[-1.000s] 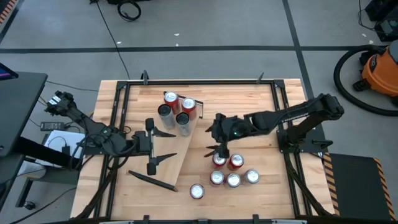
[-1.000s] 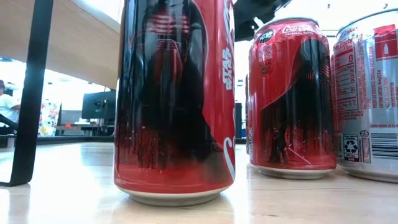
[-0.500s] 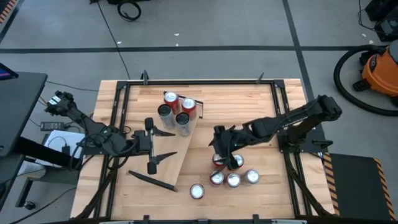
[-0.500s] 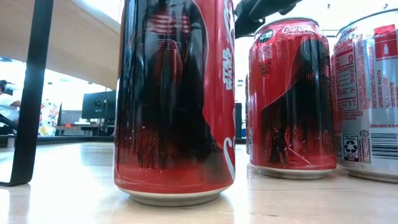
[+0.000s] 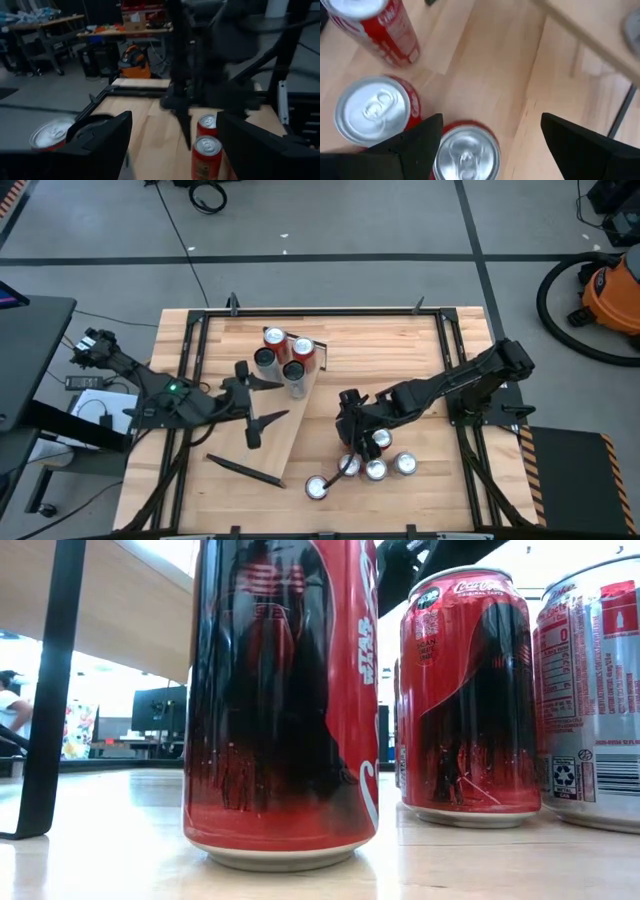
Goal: Place canned beverage on shelf
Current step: Put the top red soda can on the shelf
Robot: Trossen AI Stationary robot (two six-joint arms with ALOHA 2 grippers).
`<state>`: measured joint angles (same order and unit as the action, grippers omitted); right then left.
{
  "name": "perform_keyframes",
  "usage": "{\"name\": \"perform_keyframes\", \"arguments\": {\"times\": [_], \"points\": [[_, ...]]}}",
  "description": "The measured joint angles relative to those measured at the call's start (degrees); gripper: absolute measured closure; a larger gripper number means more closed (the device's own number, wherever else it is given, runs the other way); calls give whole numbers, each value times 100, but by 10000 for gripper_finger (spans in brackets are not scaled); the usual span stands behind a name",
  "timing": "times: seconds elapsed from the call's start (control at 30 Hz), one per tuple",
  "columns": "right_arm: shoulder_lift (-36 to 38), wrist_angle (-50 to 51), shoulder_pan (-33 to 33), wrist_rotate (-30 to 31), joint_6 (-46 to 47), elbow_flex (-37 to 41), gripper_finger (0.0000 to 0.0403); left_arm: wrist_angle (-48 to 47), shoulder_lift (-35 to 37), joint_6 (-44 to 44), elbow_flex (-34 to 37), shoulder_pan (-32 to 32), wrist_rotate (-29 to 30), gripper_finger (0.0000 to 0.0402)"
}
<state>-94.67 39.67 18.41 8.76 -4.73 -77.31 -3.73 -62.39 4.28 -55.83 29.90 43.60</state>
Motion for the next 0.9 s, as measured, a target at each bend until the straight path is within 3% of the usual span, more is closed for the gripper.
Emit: {"name": "perform_keyframes", "arguments": {"times": [0.2, 0.6, 0.9], "points": [[6, -102, 25, -246, -175, -28, 49, -125, -2, 163, 0, -20, 7, 100], [-350, -429, 711, -364, -430, -361, 36, -448, 206, 441, 0, 120, 187, 100], [-323, -519, 769, -147, -142, -432, 37, -893, 55, 601, -2, 159, -277, 100]]}}
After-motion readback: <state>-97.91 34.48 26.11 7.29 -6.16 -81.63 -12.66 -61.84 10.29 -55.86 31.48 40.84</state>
